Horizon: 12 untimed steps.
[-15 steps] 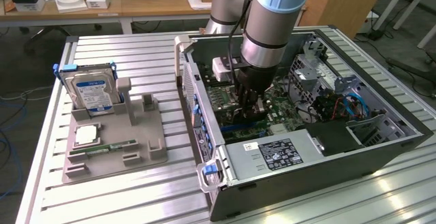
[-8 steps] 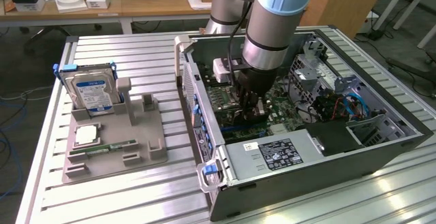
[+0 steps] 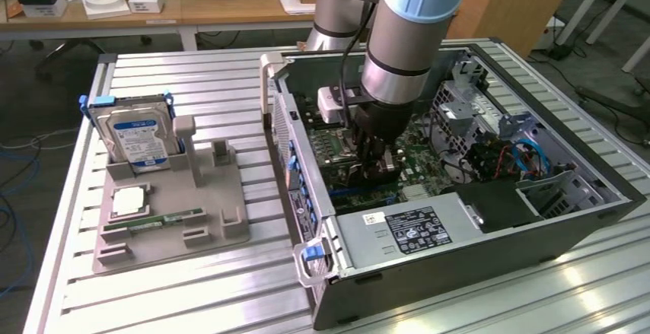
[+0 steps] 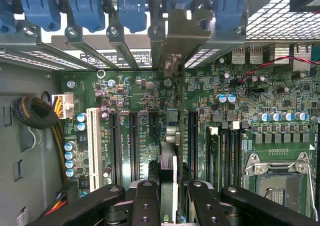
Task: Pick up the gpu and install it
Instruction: 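Insert the gpu into the slot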
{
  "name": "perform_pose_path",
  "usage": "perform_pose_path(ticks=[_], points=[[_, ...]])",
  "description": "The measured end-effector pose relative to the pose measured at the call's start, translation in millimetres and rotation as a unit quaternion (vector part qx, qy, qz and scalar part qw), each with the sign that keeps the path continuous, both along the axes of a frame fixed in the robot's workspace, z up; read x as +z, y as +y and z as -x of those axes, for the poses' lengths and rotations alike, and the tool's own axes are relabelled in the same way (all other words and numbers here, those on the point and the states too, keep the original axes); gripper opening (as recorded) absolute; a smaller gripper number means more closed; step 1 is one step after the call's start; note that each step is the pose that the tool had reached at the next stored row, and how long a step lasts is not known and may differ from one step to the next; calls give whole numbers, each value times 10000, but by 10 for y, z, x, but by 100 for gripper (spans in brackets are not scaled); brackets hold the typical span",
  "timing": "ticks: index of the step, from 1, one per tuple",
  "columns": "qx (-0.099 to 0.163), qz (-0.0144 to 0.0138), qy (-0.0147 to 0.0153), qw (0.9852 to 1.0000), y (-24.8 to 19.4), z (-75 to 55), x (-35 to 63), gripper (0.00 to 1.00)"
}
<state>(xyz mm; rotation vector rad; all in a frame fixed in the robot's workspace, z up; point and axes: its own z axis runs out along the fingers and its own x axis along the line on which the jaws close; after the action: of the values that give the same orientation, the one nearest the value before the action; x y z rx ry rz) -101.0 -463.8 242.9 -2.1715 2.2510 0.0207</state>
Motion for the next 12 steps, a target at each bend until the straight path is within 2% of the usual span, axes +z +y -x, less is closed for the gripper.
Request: perform_pose_path(ticks=[12], points=[[0,-4,0,10000,0,-39,-6,26]])
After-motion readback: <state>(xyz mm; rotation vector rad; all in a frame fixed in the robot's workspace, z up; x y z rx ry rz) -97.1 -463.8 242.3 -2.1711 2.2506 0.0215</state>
